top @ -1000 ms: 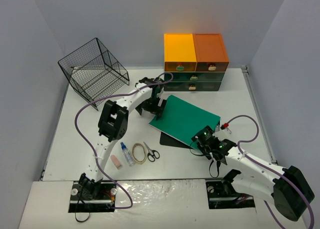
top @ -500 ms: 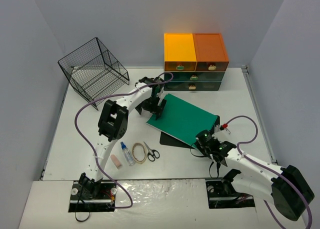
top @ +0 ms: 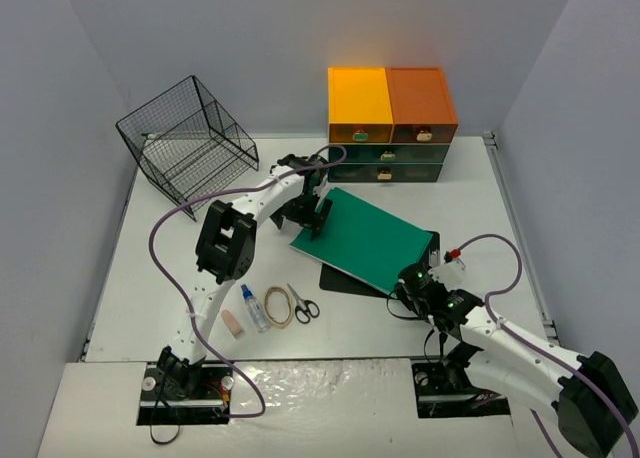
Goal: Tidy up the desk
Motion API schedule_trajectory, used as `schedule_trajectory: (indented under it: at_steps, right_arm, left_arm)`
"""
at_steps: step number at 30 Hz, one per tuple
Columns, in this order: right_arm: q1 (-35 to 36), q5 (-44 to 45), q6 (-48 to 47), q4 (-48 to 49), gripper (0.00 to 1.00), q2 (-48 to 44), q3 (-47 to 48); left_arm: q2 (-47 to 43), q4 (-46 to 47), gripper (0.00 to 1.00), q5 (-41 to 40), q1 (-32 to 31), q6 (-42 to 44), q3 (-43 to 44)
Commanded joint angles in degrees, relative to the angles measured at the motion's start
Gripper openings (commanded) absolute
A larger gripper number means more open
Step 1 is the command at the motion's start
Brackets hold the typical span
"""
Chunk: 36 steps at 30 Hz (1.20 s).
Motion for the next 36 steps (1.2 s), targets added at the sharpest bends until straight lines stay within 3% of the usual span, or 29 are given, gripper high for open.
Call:
schedule_trajectory:
  at_steps: [1, 10, 18, 24, 32, 36]
  right_arm:
    - [1.0, 1.2, -2.0, -1.3, 0.00, -1.0, 6.4]
    - [1.0, 1.6, -4.3, -8.9, 0.00, 3.1, 17.8]
    - [1.0, 1.2, -5.4, -12.2, 0.00, 7.4, 25.5]
    - [0.9, 0.3, -6.0, -13.4, 0.00, 11.1, 30.3]
    - [0.9, -2.1, -7.6, -14.6, 0.00, 17.0, 38.2]
    - [0.8, -2.9, -8.3, -16.4, 0.00, 20.0, 43.3]
  left_arm:
    - [-4.8, -3.6, 0.97, -4.9, -0.5, 1.3, 0.0]
    - [-17.3, -2.2, 0.97, -6.4, -0.7, 3.7, 0.4]
    - [-30.7, 0.5, 0.97, -7.3, -1.3, 6.7, -6.5]
    - [-42.5, 5.9, 0.97, -8.9, -5.4, 8.3, -19.4]
    - [-58.5, 20.3, 0.97, -15.1, -17.2, 8.7, -44.6]
    - [-66.1, 25.9, 0.97, -19.1, -20.6, 9.4, -51.6]
